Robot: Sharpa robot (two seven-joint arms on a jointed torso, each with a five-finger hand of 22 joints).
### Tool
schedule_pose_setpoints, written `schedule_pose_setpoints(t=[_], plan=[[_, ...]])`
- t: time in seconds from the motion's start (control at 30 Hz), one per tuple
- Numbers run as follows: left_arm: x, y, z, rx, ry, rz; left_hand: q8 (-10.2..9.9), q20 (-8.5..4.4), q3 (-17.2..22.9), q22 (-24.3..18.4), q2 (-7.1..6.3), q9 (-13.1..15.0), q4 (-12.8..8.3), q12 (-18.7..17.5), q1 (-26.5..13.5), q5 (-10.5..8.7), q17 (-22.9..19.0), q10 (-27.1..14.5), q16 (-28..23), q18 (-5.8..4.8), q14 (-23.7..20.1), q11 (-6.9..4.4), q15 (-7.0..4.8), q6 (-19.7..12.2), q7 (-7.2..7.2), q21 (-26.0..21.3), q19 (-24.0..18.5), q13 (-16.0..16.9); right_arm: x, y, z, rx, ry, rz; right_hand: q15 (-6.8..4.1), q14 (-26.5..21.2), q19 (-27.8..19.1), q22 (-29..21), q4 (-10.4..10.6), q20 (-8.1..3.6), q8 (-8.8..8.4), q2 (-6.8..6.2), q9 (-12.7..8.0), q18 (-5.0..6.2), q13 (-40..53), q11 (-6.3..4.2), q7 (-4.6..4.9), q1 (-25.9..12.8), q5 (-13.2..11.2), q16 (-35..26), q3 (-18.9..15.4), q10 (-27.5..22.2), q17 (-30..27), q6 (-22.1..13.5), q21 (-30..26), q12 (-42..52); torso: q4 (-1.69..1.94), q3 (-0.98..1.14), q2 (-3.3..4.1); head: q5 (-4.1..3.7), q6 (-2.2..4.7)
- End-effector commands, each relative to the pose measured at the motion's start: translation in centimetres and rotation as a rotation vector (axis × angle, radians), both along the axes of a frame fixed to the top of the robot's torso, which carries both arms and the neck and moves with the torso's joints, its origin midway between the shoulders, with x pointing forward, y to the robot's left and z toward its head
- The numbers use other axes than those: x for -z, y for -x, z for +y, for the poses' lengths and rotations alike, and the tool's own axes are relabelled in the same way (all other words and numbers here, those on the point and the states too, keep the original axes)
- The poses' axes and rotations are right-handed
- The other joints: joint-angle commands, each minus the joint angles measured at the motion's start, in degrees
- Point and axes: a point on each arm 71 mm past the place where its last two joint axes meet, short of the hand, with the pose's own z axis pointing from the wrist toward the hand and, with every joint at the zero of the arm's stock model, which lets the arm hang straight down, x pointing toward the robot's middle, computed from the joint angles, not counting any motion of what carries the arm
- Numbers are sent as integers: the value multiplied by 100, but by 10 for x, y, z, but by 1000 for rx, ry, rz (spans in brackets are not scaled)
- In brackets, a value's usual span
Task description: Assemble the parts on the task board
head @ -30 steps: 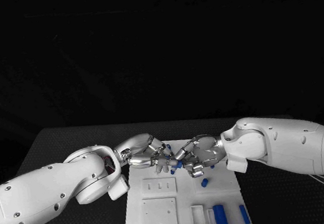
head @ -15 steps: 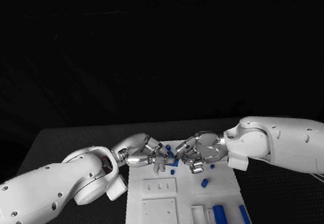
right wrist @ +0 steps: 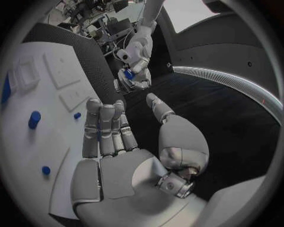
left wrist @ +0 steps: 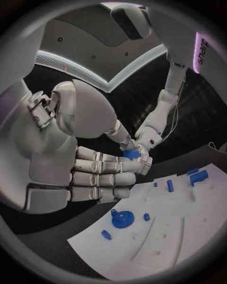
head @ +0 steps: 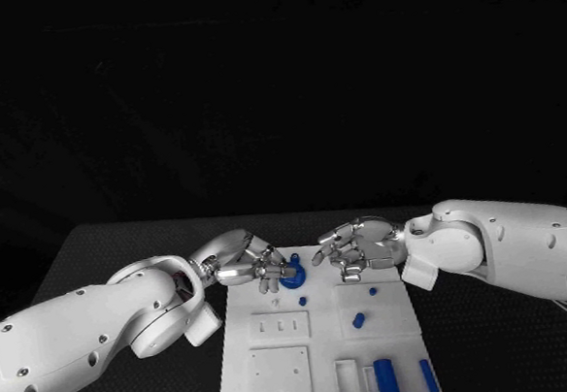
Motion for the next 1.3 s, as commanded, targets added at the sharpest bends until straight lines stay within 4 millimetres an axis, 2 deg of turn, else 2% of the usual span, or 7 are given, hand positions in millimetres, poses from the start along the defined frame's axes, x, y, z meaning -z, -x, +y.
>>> schedule_pose_setpoints(t=[0.03,0.2,0.27,0.6,1.03,1.1,1.3], plan=[[2,-5,8,-125,-77,-26,42,-277,11,143,-7,51,-98,59,-83,259,40,161,90,-88,69,-119,-27,244,-194,81,59,28,-13,-14,-11,130,59,-177,-6,-39,-19,77,-28,2,-17,34,2,78,-8,-10,1,-13,80,-12,-39,-44,-7,-18,-37,4,-3,2,0,3,-5],[14,-3,14,-183,-164,-16,67,-341,50,140,-18,142,-264,163,-234,632,85,252,234,-88,134,-179,-99,361,-244,226,119,81,-31,-28,-25,247,137,-348,-13,-33,-5,90,-84,8,7,65,15,78,-19,-17,-8,12,283,1,-54,-29,-14,9,-45,22,-9,6,-27,19,-28],[18,-2,16,-196,-191,-10,92,-377,67,140,-48,185,-317,213,-297,830,97,318,292,-88,195,-214,-139,437,-276,295,169,105,-37,-32,-28,275,148,-383,-18,-20,11,95,-115,7,15,70,21,78,-26,-23,-12,34,467,12,-58,-12,-16,18,-43,30,-9,10,-40,26,-34],[30,2,18,-264,-345,-44,129,-498,146,132,-103,312,-489,325,-467,1327,85,494,408,-87,368,-301,-244,618,-352,494,306,161,-47,-35,-28,304,233,-505,-23,-7,39,101,-159,5,21,72,25,78,-54,-26,-16,72,739,22,-84,11,-30,16,-47,36,-20,34,-121,80,-125],[33,3,8,-289,-484,-166,180,-573,188,128,-194,397,-542,389,-529,1613,69,638,479,-77,513,-368,-311,770,-419,611,417,207,-54,-38,-22,328,395,-724,-25,-6,49,98,-175,0,22,45,26,78,-77,-28,-17,121,871,14,-86,23,-48,15,-59,33,-12,72,-183,134,-273],[35,3,6,-290,-504,-185,181,-577,191,127,-200,401,-543,389,-534,1633,66,645,480,-77,522,-371,-314,778,-422,617,424,209,-57,-38,-20,315,454,-816,-3,-96,-61,66,-173,43,16,37,24,78,-158,-10,-3,141,888,-115,-77,-34,-122,-3,-170,-69,-13,76,-189,135,-313],[43,5,-2,-280,-543,-219,185,-594,199,125,-223,420,-543,390,-557,1725,54,681,489,-75,560,-385,-329,811,-435,644,450,215,-61,-38,-9,274,532,-956,154,-421,-540,-129,-148,319,17,-15,32,29,-698,103,77,360,863,-824,-14,-217,-579,-96,-810,-637,-14,82,-195,142,-373]])
